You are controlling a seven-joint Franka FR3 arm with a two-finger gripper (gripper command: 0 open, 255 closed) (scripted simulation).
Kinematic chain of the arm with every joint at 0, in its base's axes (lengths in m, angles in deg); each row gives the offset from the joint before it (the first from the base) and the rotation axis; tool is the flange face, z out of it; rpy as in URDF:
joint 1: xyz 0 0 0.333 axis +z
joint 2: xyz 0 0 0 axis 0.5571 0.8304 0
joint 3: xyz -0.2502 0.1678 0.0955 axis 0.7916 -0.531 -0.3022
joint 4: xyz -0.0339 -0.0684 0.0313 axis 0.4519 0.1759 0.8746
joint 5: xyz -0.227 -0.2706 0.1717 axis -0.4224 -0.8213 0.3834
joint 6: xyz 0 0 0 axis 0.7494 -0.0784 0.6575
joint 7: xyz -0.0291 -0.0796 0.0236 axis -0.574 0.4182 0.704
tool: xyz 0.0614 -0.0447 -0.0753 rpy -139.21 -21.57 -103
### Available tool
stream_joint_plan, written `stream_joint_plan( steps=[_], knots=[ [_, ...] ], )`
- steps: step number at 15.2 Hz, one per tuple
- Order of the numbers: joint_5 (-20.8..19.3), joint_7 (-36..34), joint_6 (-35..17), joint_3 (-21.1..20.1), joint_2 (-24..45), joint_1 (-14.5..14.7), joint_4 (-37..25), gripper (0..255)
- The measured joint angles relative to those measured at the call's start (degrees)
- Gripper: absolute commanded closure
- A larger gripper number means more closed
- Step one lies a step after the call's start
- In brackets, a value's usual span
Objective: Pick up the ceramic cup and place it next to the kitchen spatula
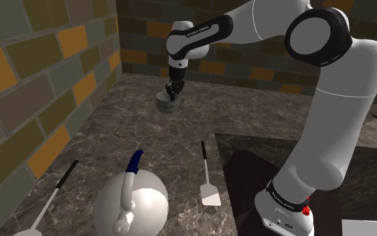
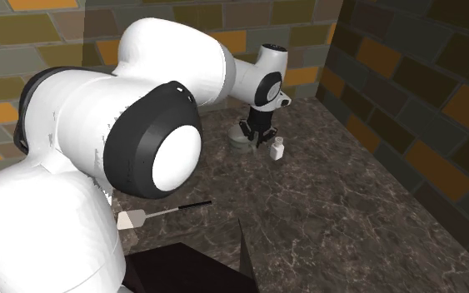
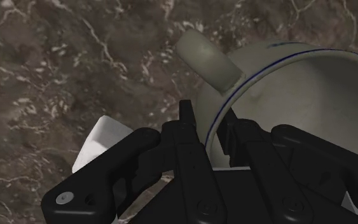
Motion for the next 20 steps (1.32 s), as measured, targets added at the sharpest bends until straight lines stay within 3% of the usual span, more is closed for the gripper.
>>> stream_joint_plan(
  steps=[20],
  knots=[
    [-0.8, -1.7, 13.4, 0.0, -3.6, 0.3, -10.0, 255]
  ],
)
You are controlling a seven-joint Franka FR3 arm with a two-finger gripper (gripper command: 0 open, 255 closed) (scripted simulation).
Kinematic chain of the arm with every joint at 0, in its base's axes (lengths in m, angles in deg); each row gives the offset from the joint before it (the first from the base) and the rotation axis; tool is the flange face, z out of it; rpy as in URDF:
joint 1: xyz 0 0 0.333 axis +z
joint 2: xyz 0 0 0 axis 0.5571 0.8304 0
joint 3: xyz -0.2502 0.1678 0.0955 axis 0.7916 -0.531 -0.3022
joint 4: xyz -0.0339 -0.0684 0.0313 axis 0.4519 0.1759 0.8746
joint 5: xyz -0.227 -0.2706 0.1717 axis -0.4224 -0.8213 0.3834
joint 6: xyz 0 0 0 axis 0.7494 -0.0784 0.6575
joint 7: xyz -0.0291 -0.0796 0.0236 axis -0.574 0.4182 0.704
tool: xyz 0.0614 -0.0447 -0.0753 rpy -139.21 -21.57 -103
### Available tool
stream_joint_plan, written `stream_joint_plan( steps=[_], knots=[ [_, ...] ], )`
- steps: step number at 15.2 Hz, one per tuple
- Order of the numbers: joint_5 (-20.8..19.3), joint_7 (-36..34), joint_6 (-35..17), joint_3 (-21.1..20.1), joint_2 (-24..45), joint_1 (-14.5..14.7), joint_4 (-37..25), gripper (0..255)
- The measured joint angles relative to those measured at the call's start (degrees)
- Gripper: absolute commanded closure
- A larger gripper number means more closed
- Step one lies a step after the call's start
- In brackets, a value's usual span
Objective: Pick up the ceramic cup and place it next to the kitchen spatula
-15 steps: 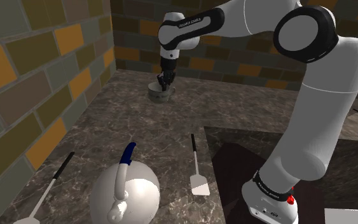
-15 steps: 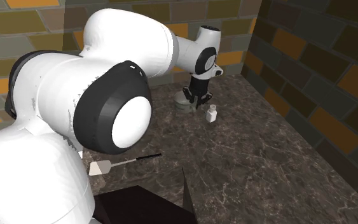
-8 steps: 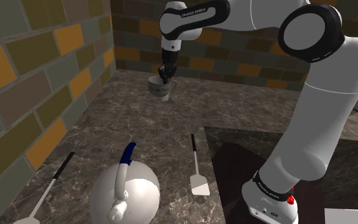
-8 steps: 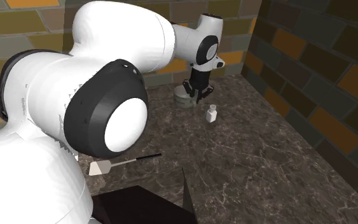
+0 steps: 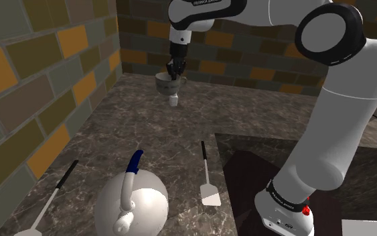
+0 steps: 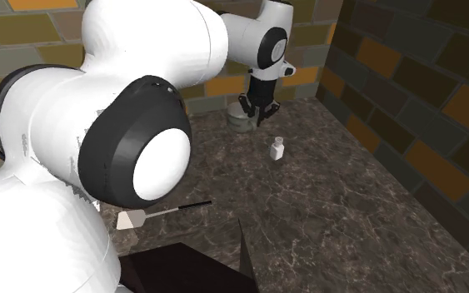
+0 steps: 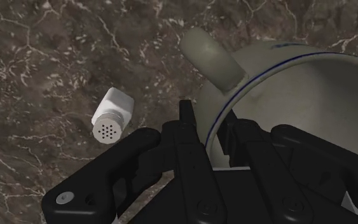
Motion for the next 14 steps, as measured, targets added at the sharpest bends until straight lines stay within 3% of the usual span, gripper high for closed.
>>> stream_joint_plan(
  steps=[14],
  knots=[
    [-0.7, -16.8, 0.3, -6.6, 4.3, 10.2, -5.9, 255]
  ],
)
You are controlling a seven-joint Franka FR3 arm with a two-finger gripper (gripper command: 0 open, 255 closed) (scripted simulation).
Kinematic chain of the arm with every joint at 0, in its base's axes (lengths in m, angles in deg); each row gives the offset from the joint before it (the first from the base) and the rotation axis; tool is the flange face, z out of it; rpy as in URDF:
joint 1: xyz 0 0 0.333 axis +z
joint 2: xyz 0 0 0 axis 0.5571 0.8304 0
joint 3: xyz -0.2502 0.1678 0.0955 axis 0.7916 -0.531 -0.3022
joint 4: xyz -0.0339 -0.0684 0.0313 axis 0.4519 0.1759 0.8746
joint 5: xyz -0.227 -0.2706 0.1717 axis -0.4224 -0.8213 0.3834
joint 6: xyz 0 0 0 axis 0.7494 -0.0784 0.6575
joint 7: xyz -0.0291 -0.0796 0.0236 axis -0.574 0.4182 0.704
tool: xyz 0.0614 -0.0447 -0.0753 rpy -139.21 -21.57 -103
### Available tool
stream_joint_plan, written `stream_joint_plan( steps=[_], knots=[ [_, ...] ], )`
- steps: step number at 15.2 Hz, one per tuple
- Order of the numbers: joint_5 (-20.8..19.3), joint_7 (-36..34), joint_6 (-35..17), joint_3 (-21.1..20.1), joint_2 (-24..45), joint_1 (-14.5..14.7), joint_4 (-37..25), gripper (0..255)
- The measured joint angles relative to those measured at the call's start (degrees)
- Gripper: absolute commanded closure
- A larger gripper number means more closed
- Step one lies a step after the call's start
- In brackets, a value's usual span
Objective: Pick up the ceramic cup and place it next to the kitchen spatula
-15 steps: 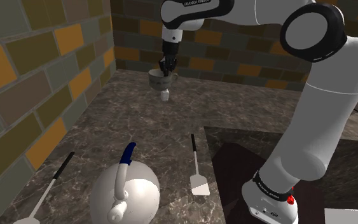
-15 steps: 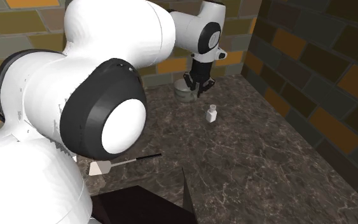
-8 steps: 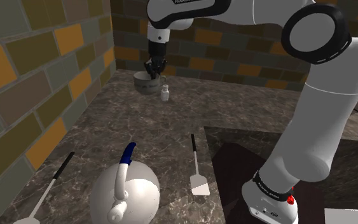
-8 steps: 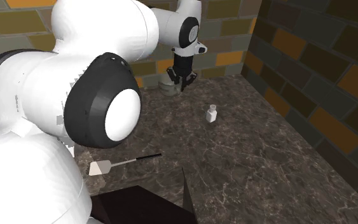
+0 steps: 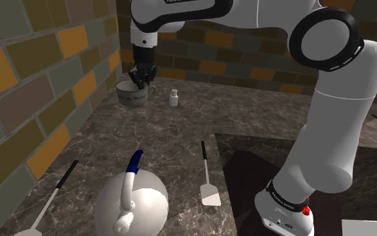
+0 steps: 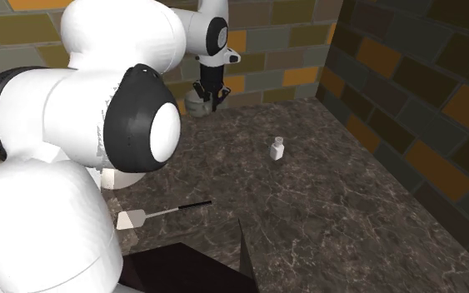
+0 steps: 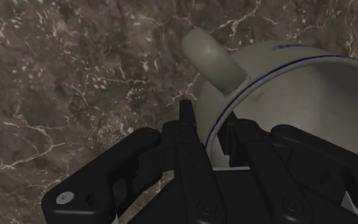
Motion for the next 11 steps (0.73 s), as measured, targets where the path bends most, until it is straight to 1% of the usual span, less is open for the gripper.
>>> stream_joint_plan(
  steps=[6, 7, 9, 11],
  knots=[
    [-0.8, -7.1, 1.3, -2.4, 4.6, 4.6, -6.5, 255],
    [-1.0, -8.4, 1.9, -2.7, 6.1, 5.5, -8.7, 255],
    [-1.4, -10.7, 2.4, -3.4, 7.9, 7.2, -11.1, 255],
    [-1.9, -13.1, 3.9, -4.0, 11.3, 9.0, -16.2, 255]
  ],
)
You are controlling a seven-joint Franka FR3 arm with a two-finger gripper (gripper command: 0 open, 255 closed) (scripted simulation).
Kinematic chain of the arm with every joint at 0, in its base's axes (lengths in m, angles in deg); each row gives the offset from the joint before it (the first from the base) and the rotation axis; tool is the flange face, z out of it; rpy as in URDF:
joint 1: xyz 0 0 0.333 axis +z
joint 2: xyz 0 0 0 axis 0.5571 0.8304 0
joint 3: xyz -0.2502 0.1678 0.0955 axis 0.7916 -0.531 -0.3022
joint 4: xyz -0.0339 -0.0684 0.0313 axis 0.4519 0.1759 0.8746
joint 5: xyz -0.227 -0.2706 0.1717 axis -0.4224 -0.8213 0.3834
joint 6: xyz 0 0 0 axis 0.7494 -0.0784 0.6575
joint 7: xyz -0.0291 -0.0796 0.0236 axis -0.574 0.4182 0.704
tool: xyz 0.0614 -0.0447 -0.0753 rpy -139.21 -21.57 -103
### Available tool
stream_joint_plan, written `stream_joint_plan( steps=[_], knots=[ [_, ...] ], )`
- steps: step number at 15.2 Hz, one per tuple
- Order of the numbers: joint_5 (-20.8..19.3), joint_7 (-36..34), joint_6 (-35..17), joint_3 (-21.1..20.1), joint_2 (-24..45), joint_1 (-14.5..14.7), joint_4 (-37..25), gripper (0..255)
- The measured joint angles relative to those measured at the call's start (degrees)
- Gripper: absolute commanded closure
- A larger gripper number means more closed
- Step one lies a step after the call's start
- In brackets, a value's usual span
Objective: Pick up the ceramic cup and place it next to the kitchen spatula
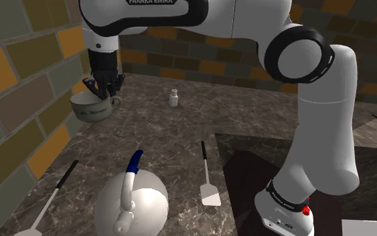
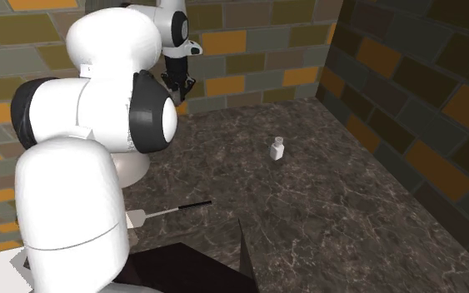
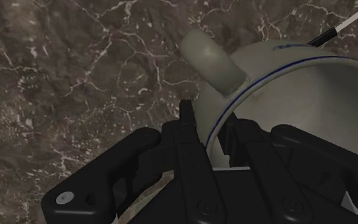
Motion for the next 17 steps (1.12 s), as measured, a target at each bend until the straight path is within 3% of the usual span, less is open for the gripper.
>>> stream_joint_plan(
  steps=[7, 17],
  knots=[
    [-1.8, -7.0, 7.5, -1.2, 13.4, 6.5, -21.4, 255],
    [-1.7, -7.1, -0.3, -1.2, 12.3, 6.4, -12.5, 255]
  ],
)
